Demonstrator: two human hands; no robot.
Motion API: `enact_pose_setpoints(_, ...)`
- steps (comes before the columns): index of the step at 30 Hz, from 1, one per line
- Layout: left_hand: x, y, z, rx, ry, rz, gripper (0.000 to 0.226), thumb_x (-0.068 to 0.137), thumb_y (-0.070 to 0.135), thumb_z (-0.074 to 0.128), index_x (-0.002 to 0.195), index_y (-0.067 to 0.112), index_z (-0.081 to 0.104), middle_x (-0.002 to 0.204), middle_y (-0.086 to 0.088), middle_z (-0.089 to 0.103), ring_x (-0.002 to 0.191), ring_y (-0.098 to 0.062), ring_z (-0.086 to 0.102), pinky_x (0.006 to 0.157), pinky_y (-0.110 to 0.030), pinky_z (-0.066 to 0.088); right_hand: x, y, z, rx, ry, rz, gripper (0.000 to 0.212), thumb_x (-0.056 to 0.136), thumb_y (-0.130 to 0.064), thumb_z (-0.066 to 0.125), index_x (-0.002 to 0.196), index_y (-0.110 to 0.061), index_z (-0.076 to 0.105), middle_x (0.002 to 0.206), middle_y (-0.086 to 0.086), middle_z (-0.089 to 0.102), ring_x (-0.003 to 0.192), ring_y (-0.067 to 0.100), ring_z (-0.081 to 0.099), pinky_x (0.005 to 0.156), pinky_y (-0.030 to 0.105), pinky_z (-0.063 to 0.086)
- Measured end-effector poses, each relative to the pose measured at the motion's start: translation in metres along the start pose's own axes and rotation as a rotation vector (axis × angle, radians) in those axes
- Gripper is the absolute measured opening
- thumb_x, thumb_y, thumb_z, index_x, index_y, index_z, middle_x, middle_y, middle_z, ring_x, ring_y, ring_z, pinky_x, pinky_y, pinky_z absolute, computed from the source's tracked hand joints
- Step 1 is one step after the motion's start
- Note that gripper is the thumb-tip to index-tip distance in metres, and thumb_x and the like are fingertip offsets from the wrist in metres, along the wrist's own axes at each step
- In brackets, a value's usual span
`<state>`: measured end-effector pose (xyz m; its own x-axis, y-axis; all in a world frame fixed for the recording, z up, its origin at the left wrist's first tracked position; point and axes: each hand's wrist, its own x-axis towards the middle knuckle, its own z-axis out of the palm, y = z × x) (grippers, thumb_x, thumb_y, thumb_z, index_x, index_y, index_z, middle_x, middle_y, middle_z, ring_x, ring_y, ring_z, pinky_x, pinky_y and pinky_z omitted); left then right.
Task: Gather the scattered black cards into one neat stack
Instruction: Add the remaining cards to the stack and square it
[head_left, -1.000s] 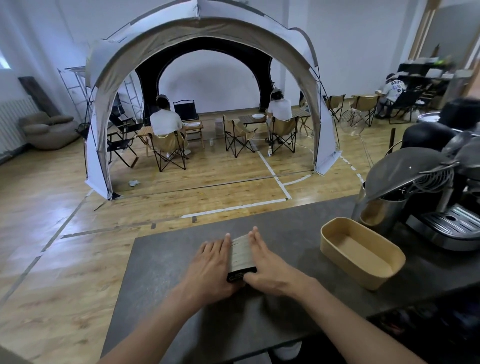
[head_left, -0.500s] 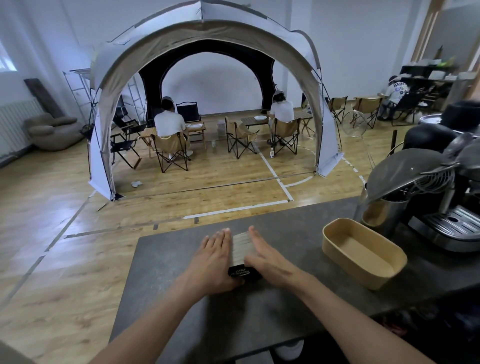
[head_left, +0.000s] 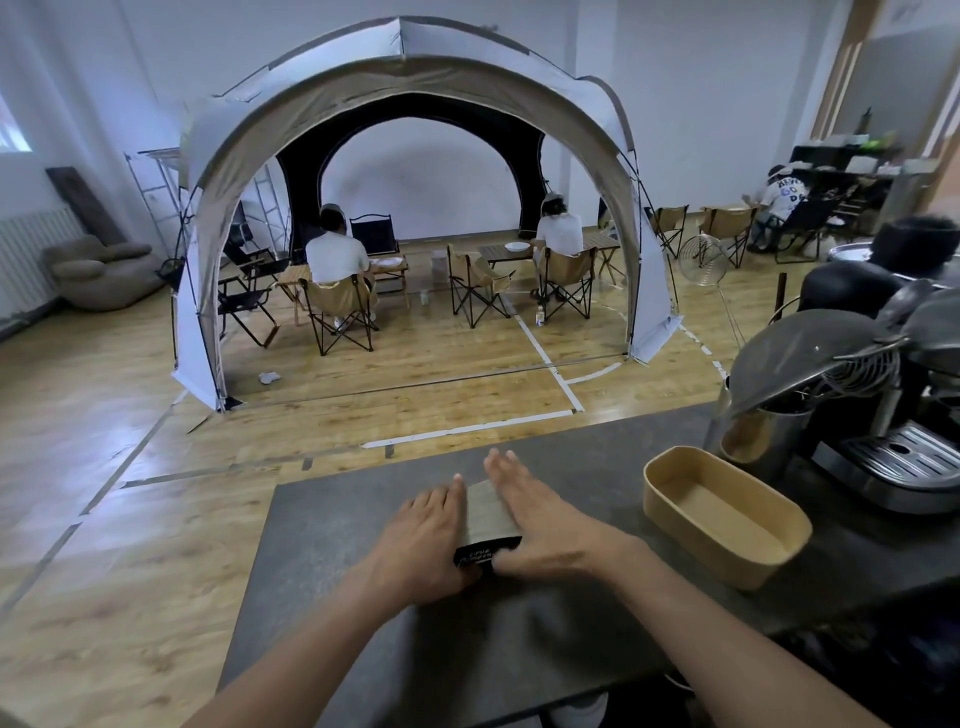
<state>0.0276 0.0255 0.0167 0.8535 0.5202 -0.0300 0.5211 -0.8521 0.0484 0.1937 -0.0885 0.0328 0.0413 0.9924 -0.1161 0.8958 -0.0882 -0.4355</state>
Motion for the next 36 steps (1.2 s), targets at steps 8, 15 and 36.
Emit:
enact_pose_setpoints(8,0.003,-0.005,-0.009,0.002,0.058,0.041,0.099,0.093,0.057,0.064,0.163,0.012,0.011,0.160,-0.005,0.033,0.146,-0.022,0.034,0.121,-0.035,0.024,0.006,-0.006,0.006,-0.199,0.143,-0.035,0.088,0.092,-0.030,0.054,0.163,-0.012,0.005,0.170,0.006,0.002,0.158,0.019,-0.004,0.126,0.030,-0.004)
enact_pose_setpoints(15,0.006,-0.005,-0.001,0.020,0.050,0.023,0.124,0.068,0.090,0.022,0.162,0.010,0.014,0.157,-0.006,0.037,0.142,-0.023,0.040,0.116,-0.038,0.033,0.005,-0.003,0.024,-0.252,0.090,-0.031,0.086,0.100,-0.034,0.044,0.161,-0.008,-0.010,0.170,0.007,-0.015,0.155,0.016,-0.021,0.122,0.027,-0.014)
enact_pose_setpoints(36,0.011,-0.018,-0.094,-0.179,0.253,-0.058,0.093,0.084,0.068,0.070,0.155,0.022,0.030,0.151,-0.001,0.049,0.133,-0.025,0.051,0.107,-0.041,0.042,-0.035,0.023,-0.010,-0.247,0.540,0.342,0.040,0.098,0.000,0.054,0.135,-0.013,0.057,0.126,0.005,0.066,0.111,0.020,0.065,0.092,0.031,0.056)
